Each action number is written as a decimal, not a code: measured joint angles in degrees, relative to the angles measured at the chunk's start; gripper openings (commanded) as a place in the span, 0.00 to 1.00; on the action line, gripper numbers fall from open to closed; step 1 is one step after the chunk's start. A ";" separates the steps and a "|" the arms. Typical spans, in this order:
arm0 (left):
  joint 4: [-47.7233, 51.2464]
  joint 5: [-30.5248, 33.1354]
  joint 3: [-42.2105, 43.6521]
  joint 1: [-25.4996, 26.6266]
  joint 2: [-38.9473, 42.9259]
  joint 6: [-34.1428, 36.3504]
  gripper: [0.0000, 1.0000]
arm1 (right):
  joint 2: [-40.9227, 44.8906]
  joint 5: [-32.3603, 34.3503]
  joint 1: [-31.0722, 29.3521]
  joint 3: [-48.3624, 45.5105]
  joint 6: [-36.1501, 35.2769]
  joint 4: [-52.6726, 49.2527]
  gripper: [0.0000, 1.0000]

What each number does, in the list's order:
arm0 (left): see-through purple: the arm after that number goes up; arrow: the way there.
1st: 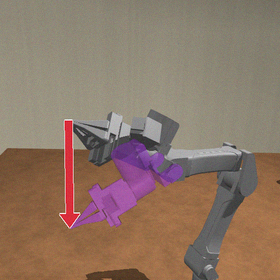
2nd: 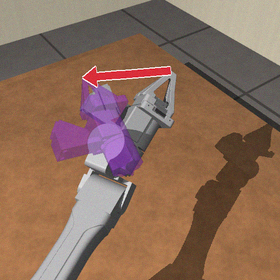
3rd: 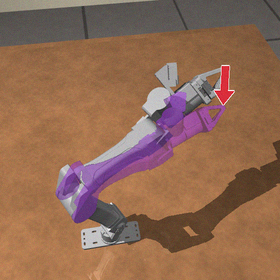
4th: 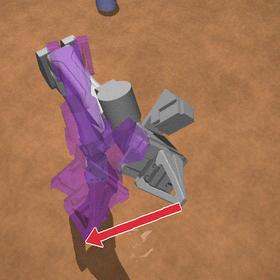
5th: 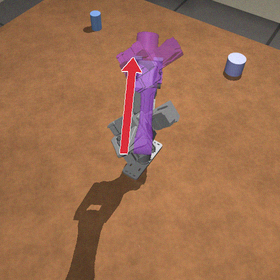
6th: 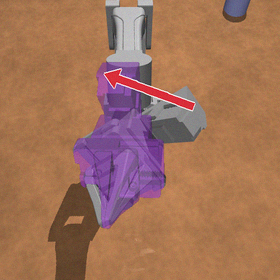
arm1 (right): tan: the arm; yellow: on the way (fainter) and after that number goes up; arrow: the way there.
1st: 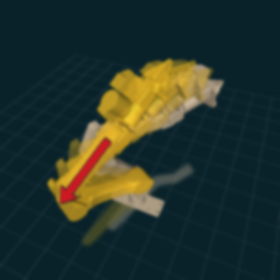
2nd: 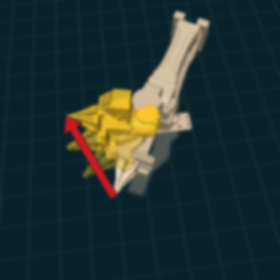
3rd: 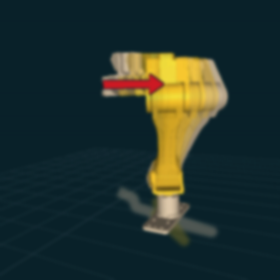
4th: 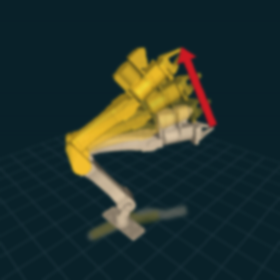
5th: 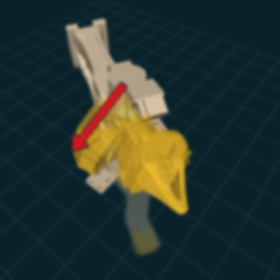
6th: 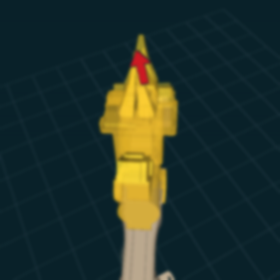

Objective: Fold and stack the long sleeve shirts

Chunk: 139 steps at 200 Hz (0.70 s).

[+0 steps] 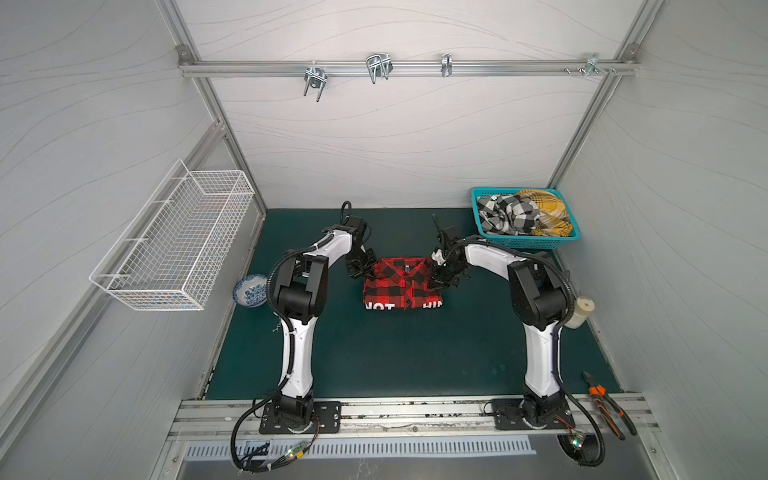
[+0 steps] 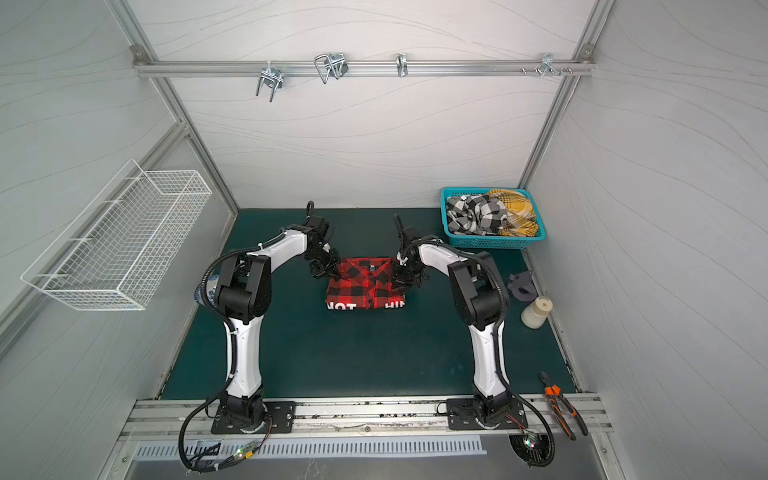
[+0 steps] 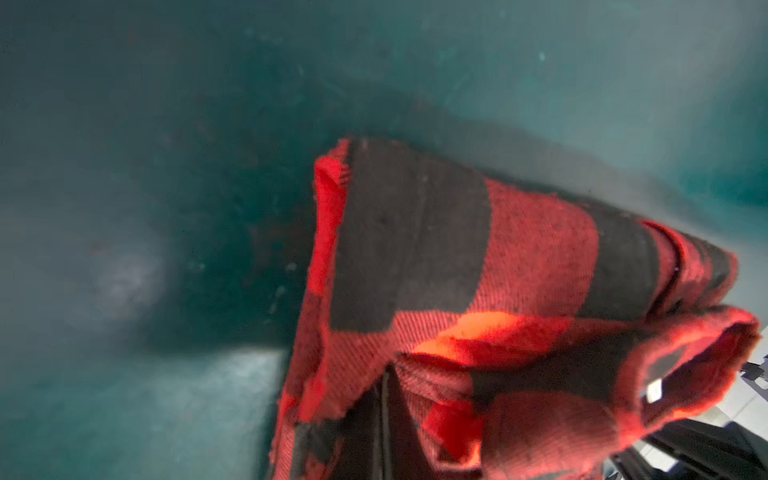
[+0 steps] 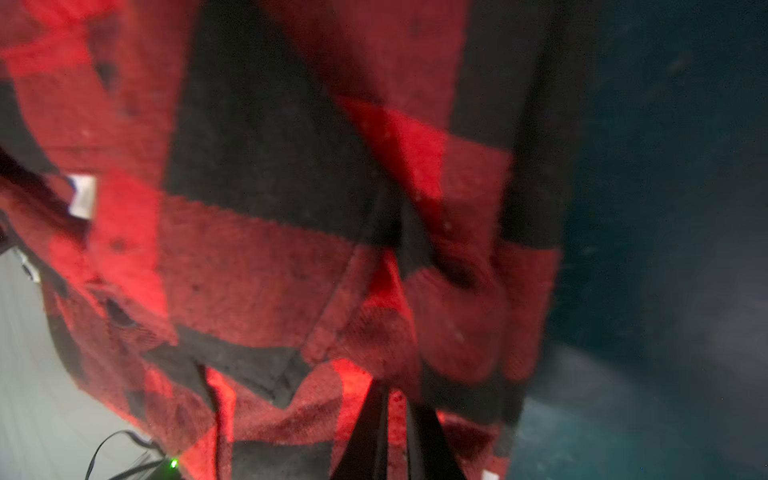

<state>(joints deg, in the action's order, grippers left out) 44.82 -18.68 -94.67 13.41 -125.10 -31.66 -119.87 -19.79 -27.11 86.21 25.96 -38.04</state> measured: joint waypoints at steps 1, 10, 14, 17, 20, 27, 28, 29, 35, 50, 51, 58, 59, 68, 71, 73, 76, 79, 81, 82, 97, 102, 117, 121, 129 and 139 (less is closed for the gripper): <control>0.04 0.02 -0.02 0.00 0.00 -0.02 0.10 | 0.00 0.02 0.02 0.09 -0.02 0.00 0.15; 0.24 0.11 -0.09 -0.09 0.00 0.04 0.18 | 0.02 0.04 0.11 0.59 -0.11 -0.17 0.17; 0.35 0.26 -0.13 -0.09 0.00 0.22 0.23 | 0.09 0.13 0.13 0.72 -0.11 -0.22 0.18; 0.33 0.24 -0.13 -0.09 0.02 -0.09 0.26 | 0.11 0.17 0.13 0.81 -0.26 -0.26 0.19; 0.39 0.24 -0.13 -0.07 0.13 0.52 0.28 | 0.31 0.22 0.13 0.83 -0.17 -0.33 0.20; 0.48 0.22 -0.13 -0.07 0.48 0.57 0.33 | 0.79 0.33 0.13 0.81 -0.39 -0.66 0.21; 0.44 0.28 -0.11 -0.07 0.55 0.24 0.34 | 0.83 0.39 0.13 0.81 -0.31 -0.70 0.21; 0.46 0.35 -0.11 -0.07 0.57 0.02 0.34 | 0.87 0.35 0.13 0.81 -0.39 -0.81 0.22; 1.07 0.57 -0.04 -0.07 1.31 0.09 0.36 | 1.70 0.59 0.11 0.68 -0.52 -1.36 0.23; 2.97 1.79 0.55 -0.11 4.74 0.24 0.34 | 4.96 1.18 -0.20 0.04 -0.55 -2.71 0.24; 3.04 1.77 0.61 -0.11 4.94 0.28 0.34 | 5.38 1.27 -0.22 -0.04 -0.52 -2.84 0.24; 3.58 2.16 1.60 -0.13 7.78 0.24 0.32 | 7.63 1.40 -0.52 -0.63 -0.44 -3.39 0.23; 3.74 2.16 1.88 -0.13 8.52 0.15 0.31 | 8.13 1.42 -0.63 -0.76 -0.37 -3.50 0.23; 3.96 2.14 4.13 -0.04 13.46 0.02 0.28 | 11.28 1.29 -1.25 -1.66 -0.04 -3.78 0.22; 4.11 2.14 4.90 0.00 14.95 0.04 0.27 | 12.31 1.16 -1.46 -1.99 0.15 -3.80 0.22; 4.35 1.97 5.44 0.02 16.24 -0.07 0.25 | 13.09 1.07 -1.68 -2.25 0.20 -3.85 0.22; 4.37 1.79 6.47 0.07 18.23 -0.11 0.24 | 14.21 0.96 -2.08 -2.62 0.46 -3.82 0.22; 4.42 1.53 7.28 0.09 19.82 -0.28 0.23 | 15.06 0.79 -2.36 -2.89 0.68 -3.85 0.22; 4.33 1.29 7.93 0.17 21.00 -0.42 0.22 | 15.63 0.70 -2.67 -3.08 0.70 -3.82 0.22; 4.33 1.16 8.33 0.22 21.70 -0.59 0.22 | 16.00 0.66 -2.84 -3.19 0.81 -3.82 0.22; 4.13 -0.63 12.63 1.49 27.82 -1.31 0.18 | 18.38 -0.15 -4.94 -4.17 1.77 -3.67 0.20; 3.93 -1.60 14.25 2.27 29.05 -1.66 0.17 | 18.45 -0.44 -5.53 -4.39 2.10 -3.52 0.19; 2.54 -3.65 19.28 4.44 29.99 -2.95 0.13 | 17.55 -1.38 -7.15 -5.18 3.06 -2.64 0.17; 2.14 -4.15 20.37 4.83 29.57 -3.21 0.12 | 17.00 -1.70 -7.50 -5.46 3.15 -2.40 0.16; 1.70 -5.07 22.40 5.84 28.09 -3.96 0.10 | 15.80 -2.16 -7.89 -5.97 3.41 -2.10 0.15; 1.66 -5.77 23.65 6.40 25.66 -4.42 0.08 | 14.08 -2.36 -7.96 -6.73 3.85 -1.53 0.15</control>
<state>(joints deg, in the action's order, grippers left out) 46.48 -24.45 -71.02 19.81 -99.44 -36.07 -105.80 -22.15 -35.07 79.48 29.80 -39.57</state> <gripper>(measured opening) 0.103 0.156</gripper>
